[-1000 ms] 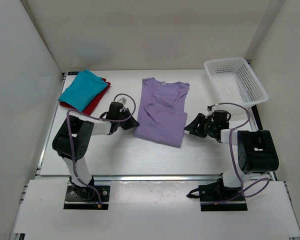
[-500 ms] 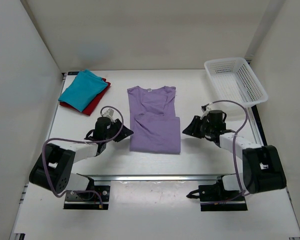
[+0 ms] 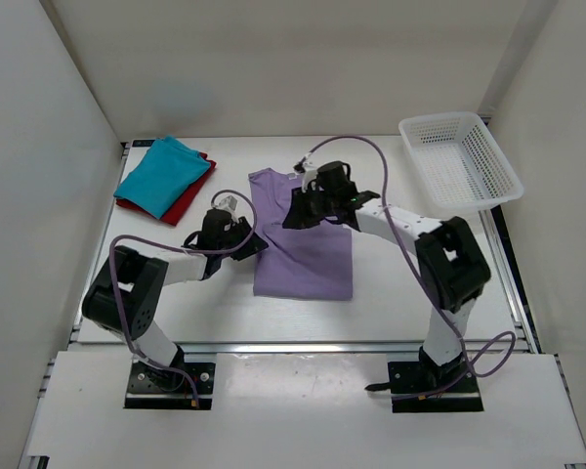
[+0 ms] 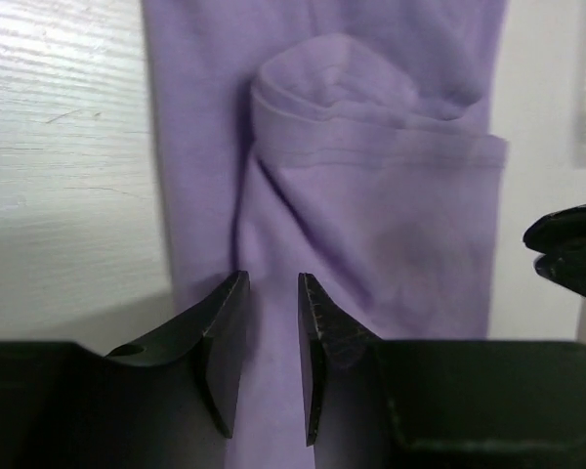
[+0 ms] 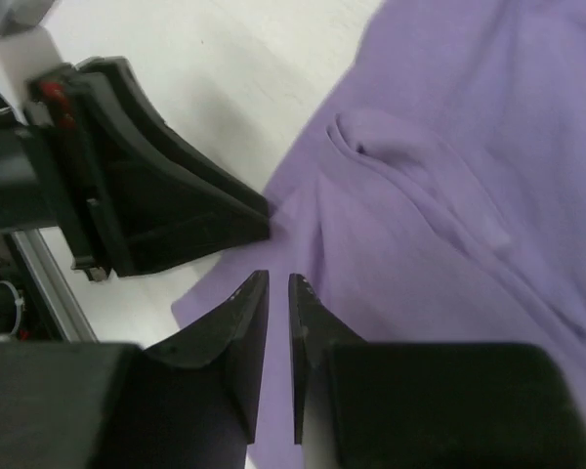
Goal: Fold and stack the t-shirts
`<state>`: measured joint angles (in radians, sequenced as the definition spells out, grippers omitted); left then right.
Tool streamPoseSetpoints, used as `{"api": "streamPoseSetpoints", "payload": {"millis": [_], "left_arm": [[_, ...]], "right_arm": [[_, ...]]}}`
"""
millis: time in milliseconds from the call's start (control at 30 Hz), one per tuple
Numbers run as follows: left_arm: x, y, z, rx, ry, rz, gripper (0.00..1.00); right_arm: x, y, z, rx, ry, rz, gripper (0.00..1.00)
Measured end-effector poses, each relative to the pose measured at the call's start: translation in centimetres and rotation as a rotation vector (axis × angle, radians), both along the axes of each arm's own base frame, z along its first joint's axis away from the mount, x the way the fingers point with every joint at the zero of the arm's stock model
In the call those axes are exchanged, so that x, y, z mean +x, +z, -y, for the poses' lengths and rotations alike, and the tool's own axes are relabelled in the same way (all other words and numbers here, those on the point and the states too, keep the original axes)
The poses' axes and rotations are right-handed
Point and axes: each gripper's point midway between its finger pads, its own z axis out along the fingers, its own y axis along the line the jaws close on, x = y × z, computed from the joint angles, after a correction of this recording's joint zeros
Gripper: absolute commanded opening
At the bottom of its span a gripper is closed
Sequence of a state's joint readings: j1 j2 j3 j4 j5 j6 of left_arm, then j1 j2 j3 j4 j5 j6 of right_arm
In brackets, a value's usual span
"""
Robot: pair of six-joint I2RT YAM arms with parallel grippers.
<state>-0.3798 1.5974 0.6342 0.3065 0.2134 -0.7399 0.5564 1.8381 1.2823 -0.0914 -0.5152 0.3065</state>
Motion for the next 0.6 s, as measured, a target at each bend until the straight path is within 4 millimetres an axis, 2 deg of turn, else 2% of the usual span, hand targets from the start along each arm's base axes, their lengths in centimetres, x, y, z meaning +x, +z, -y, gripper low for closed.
{"api": "streamPoseSetpoints", "payload": {"millis": [33, 133, 367, 600], "left_arm": [[0.0, -0.7, 0.0, 0.011, -0.001, -0.017, 0.43], [0.1, -2.3, -0.1, 0.032, -0.005, -0.051, 0.45], [0.6, -2.1, -0.1, 0.036, -0.006, -0.029, 0.43], [0.6, -2.2, -0.5, 0.032, -0.006, -0.03, 0.34]], "right_arm": [[0.2, -0.3, -0.8, -0.007, 0.021, -0.004, 0.21], [0.9, -1.2, -2.4, -0.02, 0.064, -0.017, 0.26], [3.7, -2.9, -4.8, -0.049, 0.101, -0.022, 0.3], [3.9, -6.0, -5.3, -0.095, 0.118, -0.077, 0.32]]}}
